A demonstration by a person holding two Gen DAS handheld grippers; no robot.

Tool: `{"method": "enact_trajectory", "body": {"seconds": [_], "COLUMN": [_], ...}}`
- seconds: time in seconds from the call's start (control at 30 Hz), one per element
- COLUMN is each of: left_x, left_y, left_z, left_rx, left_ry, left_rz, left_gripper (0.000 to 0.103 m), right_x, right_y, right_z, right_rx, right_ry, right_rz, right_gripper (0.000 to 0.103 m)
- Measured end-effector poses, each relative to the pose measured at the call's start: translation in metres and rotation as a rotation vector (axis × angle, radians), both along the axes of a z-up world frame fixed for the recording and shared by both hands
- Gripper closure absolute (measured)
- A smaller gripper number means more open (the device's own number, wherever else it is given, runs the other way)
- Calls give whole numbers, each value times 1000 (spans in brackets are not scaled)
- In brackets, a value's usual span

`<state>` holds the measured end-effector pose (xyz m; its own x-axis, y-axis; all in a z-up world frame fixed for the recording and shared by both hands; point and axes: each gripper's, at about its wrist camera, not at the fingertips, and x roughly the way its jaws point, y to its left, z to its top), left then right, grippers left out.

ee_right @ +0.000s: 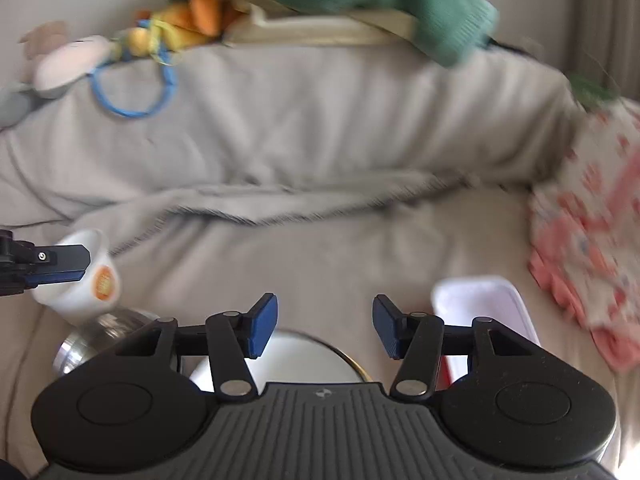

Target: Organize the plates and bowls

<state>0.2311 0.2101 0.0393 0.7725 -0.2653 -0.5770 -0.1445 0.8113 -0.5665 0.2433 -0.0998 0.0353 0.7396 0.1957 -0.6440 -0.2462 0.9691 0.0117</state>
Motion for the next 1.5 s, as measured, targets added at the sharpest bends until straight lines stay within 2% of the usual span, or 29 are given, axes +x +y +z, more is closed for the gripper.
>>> {"method": "enact_trajectory", "body": {"seconds": [0.1, 0.13, 0.2, 0.27, 0.4, 0.5, 0.57, 0.63, 0.73, 0.87, 0.97, 1.07, 1.2, 1.33, 1.4, 1.5], "left_x": [-11, -14, -17, -17, -8, -4, -3, 1, 9, 18, 25, 39, 64, 82, 80, 79], "left_y": [54, 72, 102, 122, 135, 136, 136, 132, 123, 100, 79, 52, 8, -21, -25, -24], "left_z": [-11, -19, -36, -51, -73, -85, -92, -94, -94, -83, -73, -70, -83, -110, -114, -111], "left_rx": [86, 82, 32, -21, -39, -45, -43, -47, -52, -9, -23, -52, -62, -49, -39, -62], "left_ry": [64, 89, 118, 146, 194, 215, 235, 237, 227, 194, 143, 106, 112, 187, 191, 181], "left_rz": [267, 343, 432, 470, 496, 488, 473, 448, 401, 356, 298, 207, 74, -10, -10, -11], "left_gripper": [77, 77, 77, 77, 77, 77, 77, 77, 77, 78, 78, 78, 77, 76, 76, 74], "right_x": [20, 28, 43, 59, 88, 104, 110, 113, 111, 107, 110, 122, 138, 150, 154, 153], "right_y": [54, 74, 117, 160, 235, 267, 273, 270, 263, 245, 218, 181, 135, 95, 80, 71], "right_z": [13, 15, 11, 0, -38, -77, -100, -116, -119, -100, -85, -75, -74, -87, -96, -101], "right_rx": [19, 26, 32, 39, 11, -30, -30, -12, 3, -1, 1, 8, -27, -8, 38, 62], "right_ry": [14, 29, 70, 115, 178, 251, 308, 367, 397, 340, 309, 295, 274, 341, 403, 431], "right_rz": [110, 143, 204, 255, 292, 261, 228, 230, 261, 286, 275, 228, 132, 63, 49, 34], "right_gripper": [42, 41, 41, 41, 41, 41, 47, 78, 86, 86, 86, 86, 85, 79, 79, 79]}}
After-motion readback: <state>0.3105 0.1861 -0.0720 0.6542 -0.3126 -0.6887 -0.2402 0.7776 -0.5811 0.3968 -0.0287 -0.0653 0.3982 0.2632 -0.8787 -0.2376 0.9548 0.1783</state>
